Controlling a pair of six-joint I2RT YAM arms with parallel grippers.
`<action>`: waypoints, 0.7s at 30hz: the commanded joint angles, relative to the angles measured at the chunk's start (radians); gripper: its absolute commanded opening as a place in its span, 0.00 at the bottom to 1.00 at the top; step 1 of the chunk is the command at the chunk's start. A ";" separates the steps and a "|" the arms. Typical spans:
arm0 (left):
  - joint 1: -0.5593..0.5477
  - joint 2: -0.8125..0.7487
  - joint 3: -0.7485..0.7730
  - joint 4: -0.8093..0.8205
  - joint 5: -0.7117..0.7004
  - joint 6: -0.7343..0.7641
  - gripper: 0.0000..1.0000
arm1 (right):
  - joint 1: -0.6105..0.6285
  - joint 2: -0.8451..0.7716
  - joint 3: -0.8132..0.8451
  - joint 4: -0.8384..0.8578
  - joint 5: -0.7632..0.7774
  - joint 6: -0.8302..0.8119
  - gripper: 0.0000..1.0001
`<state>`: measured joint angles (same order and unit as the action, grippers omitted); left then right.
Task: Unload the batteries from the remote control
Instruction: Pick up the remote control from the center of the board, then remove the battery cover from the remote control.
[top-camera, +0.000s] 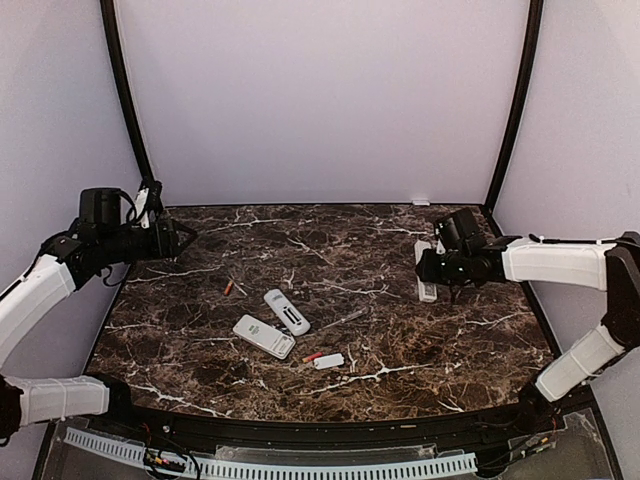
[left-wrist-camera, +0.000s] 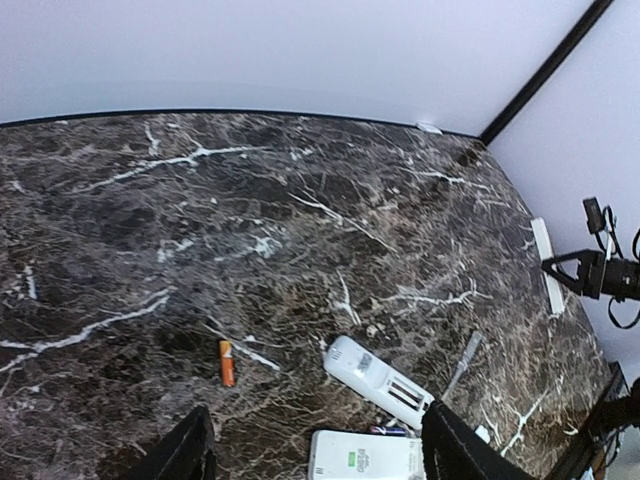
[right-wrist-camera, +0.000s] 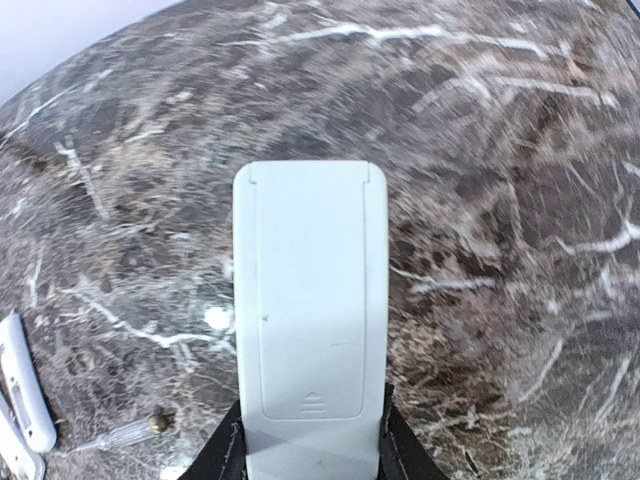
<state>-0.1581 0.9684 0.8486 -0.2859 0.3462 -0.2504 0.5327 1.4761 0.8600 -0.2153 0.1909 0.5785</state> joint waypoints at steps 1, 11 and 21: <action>-0.095 0.049 0.017 0.017 0.053 -0.056 0.70 | 0.047 -0.048 -0.007 0.115 -0.142 -0.165 0.20; -0.275 0.209 -0.004 0.197 0.217 -0.237 0.69 | 0.293 0.006 0.114 0.146 -0.275 -0.296 0.18; -0.405 0.379 0.011 0.338 0.287 -0.323 0.69 | 0.460 0.199 0.283 0.100 -0.278 -0.376 0.16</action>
<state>-0.5381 1.3247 0.8497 -0.0277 0.5846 -0.5320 0.9428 1.6176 1.0748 -0.1108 -0.0933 0.2600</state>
